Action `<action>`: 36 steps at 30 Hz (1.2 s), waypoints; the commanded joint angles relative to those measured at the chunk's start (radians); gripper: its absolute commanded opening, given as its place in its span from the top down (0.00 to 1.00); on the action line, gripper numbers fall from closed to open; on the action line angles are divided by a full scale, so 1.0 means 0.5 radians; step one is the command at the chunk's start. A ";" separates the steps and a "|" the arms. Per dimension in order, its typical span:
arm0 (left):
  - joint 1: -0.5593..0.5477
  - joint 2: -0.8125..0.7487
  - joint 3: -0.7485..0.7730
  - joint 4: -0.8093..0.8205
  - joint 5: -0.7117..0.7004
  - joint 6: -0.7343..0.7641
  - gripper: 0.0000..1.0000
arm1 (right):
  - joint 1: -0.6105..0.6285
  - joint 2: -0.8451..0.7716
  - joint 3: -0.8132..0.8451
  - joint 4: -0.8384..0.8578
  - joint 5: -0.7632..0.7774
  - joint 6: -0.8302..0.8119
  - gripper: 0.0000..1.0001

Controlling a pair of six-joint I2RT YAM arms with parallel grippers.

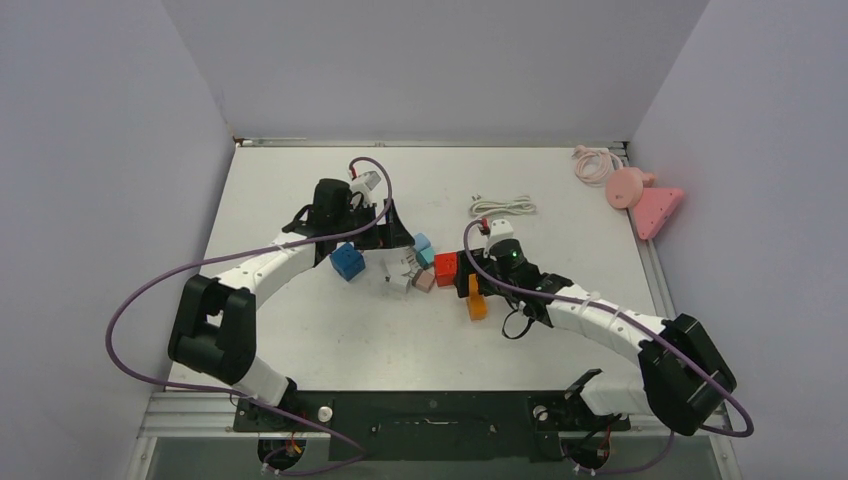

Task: Pull the plug off the socket
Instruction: Remove the plug from the socket.

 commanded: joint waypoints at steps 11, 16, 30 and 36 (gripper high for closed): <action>-0.003 -0.117 -0.015 0.061 0.034 -0.022 0.11 | 0.108 0.277 0.120 -0.056 0.281 -0.002 0.33; -0.003 -0.120 -0.013 0.056 0.032 -0.019 0.11 | 0.108 0.342 0.126 -0.007 0.282 0.009 0.58; -0.003 -0.317 -0.144 0.325 0.009 -0.016 0.10 | 0.108 -0.038 0.037 0.319 0.309 0.041 0.95; -0.017 -0.410 -0.233 0.555 0.120 -0.040 0.08 | 0.108 -0.106 -0.081 0.827 0.035 0.014 0.95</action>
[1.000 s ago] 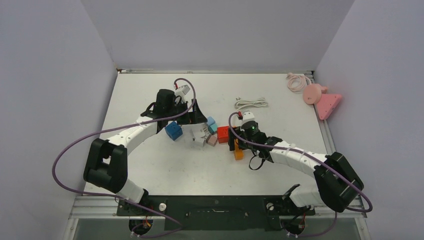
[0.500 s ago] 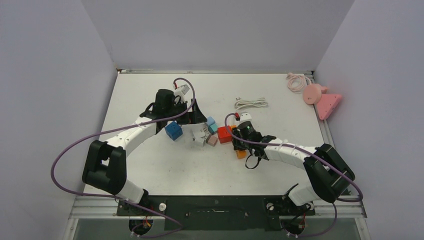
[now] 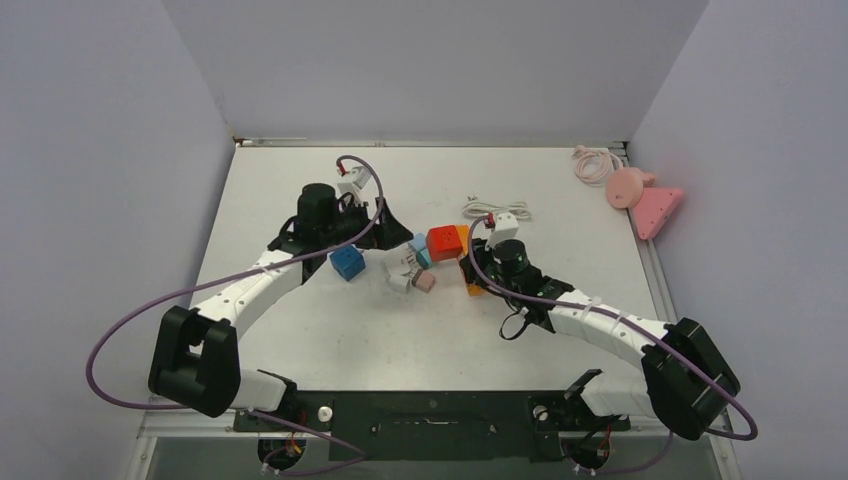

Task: Pull the plug off the socket
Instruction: Remove the plug from the socket.

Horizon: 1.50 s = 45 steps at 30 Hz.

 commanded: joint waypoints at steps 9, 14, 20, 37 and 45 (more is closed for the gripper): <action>-0.096 0.008 -0.057 0.444 0.309 -0.082 0.03 | 0.026 -0.055 -0.282 1.250 -0.457 0.100 0.95; -0.097 0.076 -0.028 0.346 0.214 -0.104 0.03 | 0.031 -0.119 -0.359 1.298 -0.408 0.082 0.95; -0.106 0.170 -0.074 0.516 0.313 -0.282 0.03 | 0.036 -0.122 -0.389 1.334 -0.386 0.082 0.95; -0.162 0.417 -0.094 0.807 0.573 -0.624 0.18 | 0.186 -0.124 -0.414 1.337 -0.141 -0.083 0.95; -0.162 0.483 -0.121 0.980 0.652 -0.766 0.54 | 0.339 -0.107 -0.384 1.287 0.068 -0.217 0.95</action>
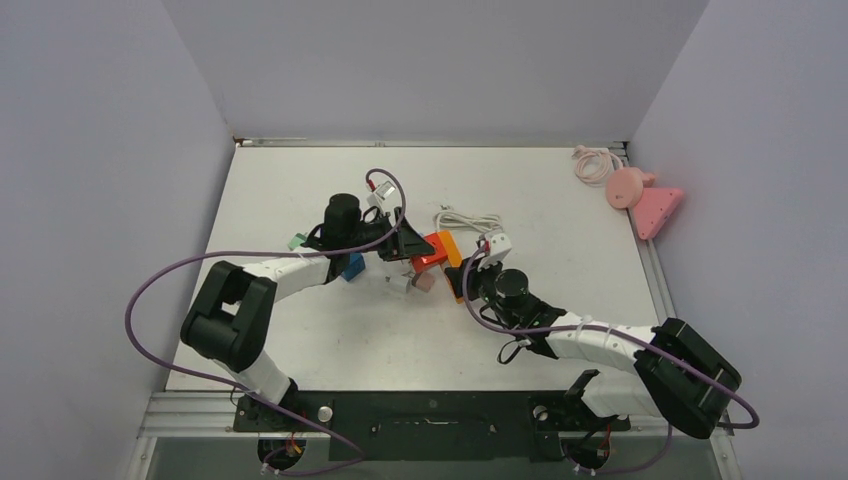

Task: Pull the plug off the socket
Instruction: Remove the plug from the socket.

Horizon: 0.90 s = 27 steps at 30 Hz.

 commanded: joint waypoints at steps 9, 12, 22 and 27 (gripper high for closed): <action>-0.022 0.059 -0.018 0.351 0.183 -0.181 0.93 | 0.190 -0.043 0.083 0.231 0.226 -0.151 0.95; -0.022 0.056 -0.015 0.362 0.195 -0.180 1.00 | 0.186 -0.058 0.077 0.237 0.209 -0.122 0.95; -0.016 0.030 0.071 0.124 0.244 0.006 1.00 | 0.019 -0.124 0.013 0.299 -0.068 -0.034 0.95; -0.016 0.023 0.115 -0.005 0.256 0.090 1.00 | -0.098 -0.112 0.006 0.327 -0.254 0.022 0.95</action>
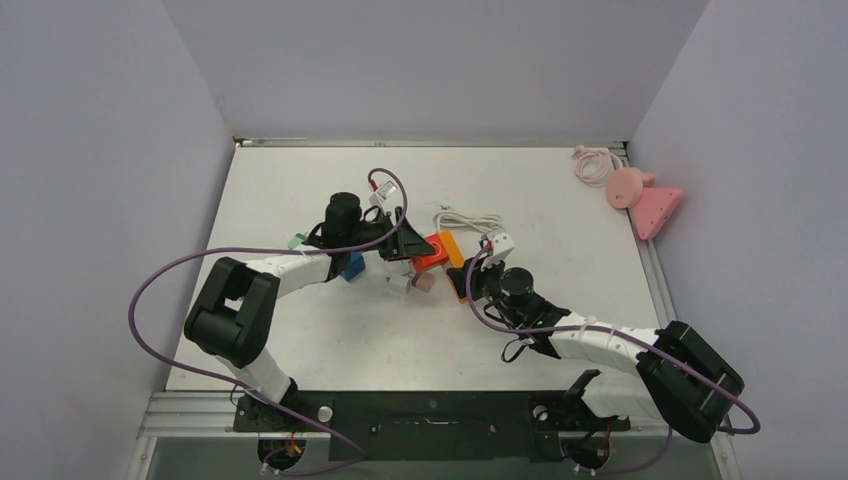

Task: Pull the plug off the socket
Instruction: Remove the plug from the socket.

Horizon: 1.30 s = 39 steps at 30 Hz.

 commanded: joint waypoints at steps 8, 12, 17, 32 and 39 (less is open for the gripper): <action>-0.026 -0.053 0.103 -0.121 0.100 0.147 1.00 | -0.017 -0.066 0.046 0.299 -0.157 0.026 0.95; -0.003 -0.058 0.084 -0.132 0.036 0.124 1.00 | 0.090 -0.040 0.069 0.274 -0.002 -0.036 0.95; 0.038 -0.072 0.069 -0.188 -0.048 0.118 1.00 | 0.191 0.013 0.117 0.220 0.165 -0.054 0.95; 0.046 -0.084 0.130 -0.272 0.023 0.217 1.00 | 0.179 -0.010 0.106 0.210 0.230 0.029 0.95; 0.046 -0.118 0.163 -0.333 0.079 0.307 1.00 | -0.063 -0.018 0.048 0.317 -0.128 0.150 0.95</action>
